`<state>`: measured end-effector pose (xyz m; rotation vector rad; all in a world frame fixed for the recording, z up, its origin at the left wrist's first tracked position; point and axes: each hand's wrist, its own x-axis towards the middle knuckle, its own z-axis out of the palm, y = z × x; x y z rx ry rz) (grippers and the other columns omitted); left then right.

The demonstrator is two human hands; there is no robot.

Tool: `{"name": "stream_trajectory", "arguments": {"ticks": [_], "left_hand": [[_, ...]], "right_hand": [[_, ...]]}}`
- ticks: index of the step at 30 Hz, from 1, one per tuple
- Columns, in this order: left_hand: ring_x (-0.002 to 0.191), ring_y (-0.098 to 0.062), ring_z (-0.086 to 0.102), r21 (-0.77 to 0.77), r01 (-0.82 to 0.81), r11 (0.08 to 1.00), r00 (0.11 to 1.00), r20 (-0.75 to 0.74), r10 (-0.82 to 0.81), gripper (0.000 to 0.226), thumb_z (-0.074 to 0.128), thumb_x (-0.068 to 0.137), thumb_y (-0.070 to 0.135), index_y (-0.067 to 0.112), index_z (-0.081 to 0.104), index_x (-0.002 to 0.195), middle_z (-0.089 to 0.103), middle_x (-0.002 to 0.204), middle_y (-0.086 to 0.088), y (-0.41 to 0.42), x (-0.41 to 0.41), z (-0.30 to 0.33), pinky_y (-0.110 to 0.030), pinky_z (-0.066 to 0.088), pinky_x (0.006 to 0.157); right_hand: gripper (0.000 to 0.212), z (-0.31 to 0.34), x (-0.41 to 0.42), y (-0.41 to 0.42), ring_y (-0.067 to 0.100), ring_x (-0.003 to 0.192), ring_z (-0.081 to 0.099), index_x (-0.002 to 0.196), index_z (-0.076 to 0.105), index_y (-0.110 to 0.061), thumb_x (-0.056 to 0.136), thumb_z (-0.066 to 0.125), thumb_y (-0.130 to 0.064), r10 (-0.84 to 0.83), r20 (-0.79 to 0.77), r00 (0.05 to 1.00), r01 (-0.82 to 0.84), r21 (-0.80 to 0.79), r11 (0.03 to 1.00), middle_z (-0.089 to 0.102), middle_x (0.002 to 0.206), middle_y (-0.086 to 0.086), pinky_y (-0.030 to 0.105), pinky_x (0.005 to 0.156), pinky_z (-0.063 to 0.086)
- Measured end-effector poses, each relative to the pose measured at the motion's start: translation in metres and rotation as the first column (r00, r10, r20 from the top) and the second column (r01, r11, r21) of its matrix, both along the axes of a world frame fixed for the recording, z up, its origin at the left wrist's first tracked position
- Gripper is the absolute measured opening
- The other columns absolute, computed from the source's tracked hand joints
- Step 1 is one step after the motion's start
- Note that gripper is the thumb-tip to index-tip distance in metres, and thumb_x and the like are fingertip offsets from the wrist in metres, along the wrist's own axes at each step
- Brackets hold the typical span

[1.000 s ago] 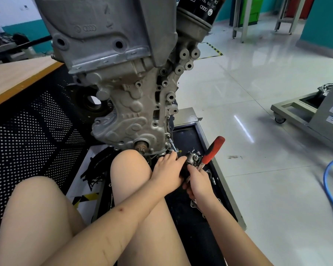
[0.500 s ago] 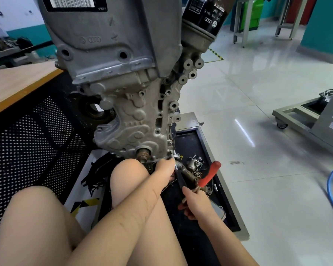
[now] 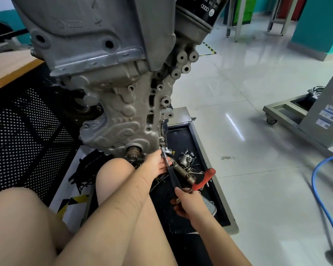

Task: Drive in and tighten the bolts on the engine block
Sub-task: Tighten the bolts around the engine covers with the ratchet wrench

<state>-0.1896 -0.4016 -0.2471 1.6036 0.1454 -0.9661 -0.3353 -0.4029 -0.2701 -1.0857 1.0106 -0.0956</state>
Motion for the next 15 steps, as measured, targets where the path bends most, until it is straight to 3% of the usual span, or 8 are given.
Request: {"name": "stream_trajectory", "arguments": {"ticks": [2, 4, 6, 10, 13, 15], "left_hand": [[0.035, -0.015, 0.058, -0.026, -0.037, 0.999, 0.999, -0.010, 0.036, 0.028, 0.042, 0.098, 0.027, 0.012, 0.051, 0.077, 0.058, 0.039, -0.002, 0.000, 0.000, 0.001, -0.021, 0.046, 0.036], [0.038, -0.016, 0.058, -0.020, -0.029, 0.999, 1.000, 0.001, 0.029, 0.025, 0.039, 0.099, 0.031, 0.013, 0.051, 0.085, 0.060, 0.047, -0.002, -0.001, -0.002, 0.002, -0.018, 0.042, 0.031], [0.044, -0.016, 0.059, -0.011, -0.004, 1.000, 0.999, 0.032, 0.005, 0.020, 0.038, 0.099, 0.031, 0.015, 0.050, 0.100, 0.060, 0.058, -0.003, -0.001, -0.005, 0.003, -0.017, 0.044, 0.034], [0.035, -0.010, 0.057, -0.003, 0.021, 1.000, 0.992, 0.126, -0.020, 0.033, 0.041, 0.098, 0.030, 0.010, 0.051, 0.122, 0.060, 0.063, -0.003, -0.001, -0.008, 0.002, -0.023, 0.047, 0.046], [0.031, -0.008, 0.055, -0.015, -0.010, 1.000, 0.981, 0.193, 0.012, 0.024, 0.042, 0.098, 0.027, 0.014, 0.051, 0.117, 0.058, 0.066, -0.003, 0.004, -0.011, 0.006, -0.018, 0.044, 0.037], [0.034, -0.009, 0.058, -0.051, 0.001, 0.999, 0.973, 0.229, 0.010, 0.016, 0.042, 0.099, 0.025, 0.014, 0.049, 0.107, 0.058, 0.071, -0.004, 0.011, -0.012, 0.013, -0.020, 0.044, 0.040]], "right_hand": [[0.013, -0.004, -0.001, -0.002, 0.011, 0.051, 0.048, 0.081, 0.053, -0.012, 0.093, 0.052, -0.017, 0.028, -0.012, 1.000, -0.029, -0.006, 1.000, 0.054, 0.069, 0.004, 0.019, 0.048, 0.044], [0.009, -0.008, -0.003, -0.003, 0.011, 0.053, 0.049, 0.092, 0.055, -0.009, 0.093, 0.052, -0.017, 0.052, -0.029, 0.998, -0.053, -0.024, 0.998, 0.053, 0.071, 0.003, 0.018, 0.048, 0.045], [0.015, -0.011, -0.004, -0.003, 0.011, 0.055, 0.048, 0.102, 0.056, -0.006, 0.093, 0.052, -0.017, 0.061, -0.027, 0.998, -0.062, -0.041, 0.997, 0.051, 0.072, 0.003, 0.016, 0.048, 0.045], [0.006, -0.014, -0.009, -0.004, 0.011, 0.057, 0.046, 0.094, 0.056, -0.009, 0.093, 0.052, -0.014, 0.040, 0.029, 0.999, -0.040, -0.026, 0.999, 0.047, 0.071, 0.003, 0.018, 0.051, 0.045], [0.007, -0.012, -0.016, -0.007, 0.011, 0.058, 0.048, 0.088, 0.056, -0.014, 0.094, 0.052, -0.014, 0.074, 0.067, 0.995, -0.074, -0.002, 0.997, 0.050, 0.073, 0.002, 0.020, 0.057, 0.047], [0.010, -0.008, -0.020, -0.011, 0.012, 0.063, 0.052, 0.086, 0.057, -0.021, 0.094, 0.053, -0.017, 0.100, 0.099, 0.990, -0.100, -0.008, 0.995, 0.055, 0.077, 0.003, 0.022, 0.062, 0.049]]}}
